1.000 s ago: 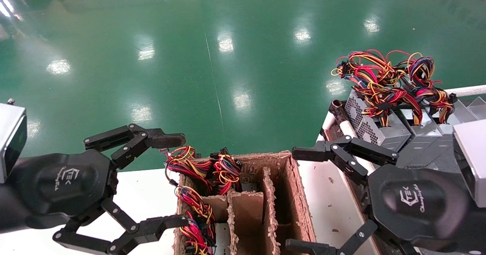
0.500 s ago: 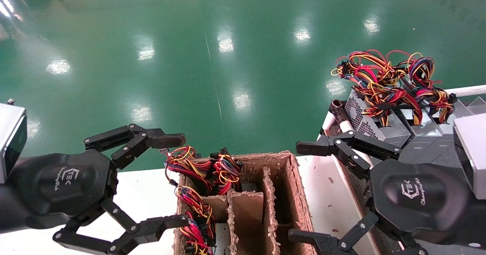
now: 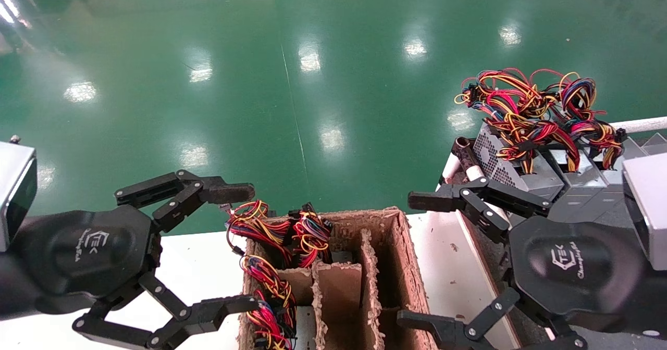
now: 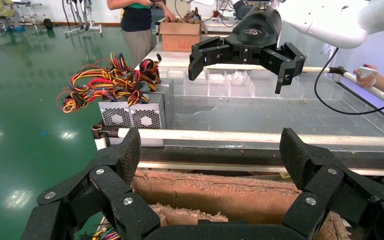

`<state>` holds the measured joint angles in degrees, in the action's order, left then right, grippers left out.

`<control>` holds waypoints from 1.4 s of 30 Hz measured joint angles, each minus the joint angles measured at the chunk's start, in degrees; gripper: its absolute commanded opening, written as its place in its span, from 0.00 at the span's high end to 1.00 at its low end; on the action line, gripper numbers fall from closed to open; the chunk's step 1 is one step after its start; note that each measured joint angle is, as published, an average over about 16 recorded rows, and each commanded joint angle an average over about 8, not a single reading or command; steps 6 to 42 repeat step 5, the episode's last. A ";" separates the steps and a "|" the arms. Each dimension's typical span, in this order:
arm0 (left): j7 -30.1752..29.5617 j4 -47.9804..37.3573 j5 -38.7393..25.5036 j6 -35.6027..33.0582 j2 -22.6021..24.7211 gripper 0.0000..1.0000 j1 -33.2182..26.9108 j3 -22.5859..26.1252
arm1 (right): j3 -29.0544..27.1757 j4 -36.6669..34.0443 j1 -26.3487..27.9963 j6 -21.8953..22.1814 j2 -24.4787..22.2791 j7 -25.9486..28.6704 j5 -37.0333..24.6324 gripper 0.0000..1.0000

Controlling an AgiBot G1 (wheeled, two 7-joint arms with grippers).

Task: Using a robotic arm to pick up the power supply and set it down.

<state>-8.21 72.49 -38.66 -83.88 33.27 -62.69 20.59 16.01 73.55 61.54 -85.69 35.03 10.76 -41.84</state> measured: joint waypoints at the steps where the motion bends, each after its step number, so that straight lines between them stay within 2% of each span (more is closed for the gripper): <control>1: 0.00 0.00 0.00 0.00 0.00 0.00 0.00 0.00 | 0.00 -0.01 0.00 0.00 0.00 0.00 0.00 0.00; 42: 0.00 0.00 0.00 0.00 0.00 0.00 0.00 0.00 | -0.01 -0.02 0.01 0.01 -0.01 -0.01 -0.02 0.00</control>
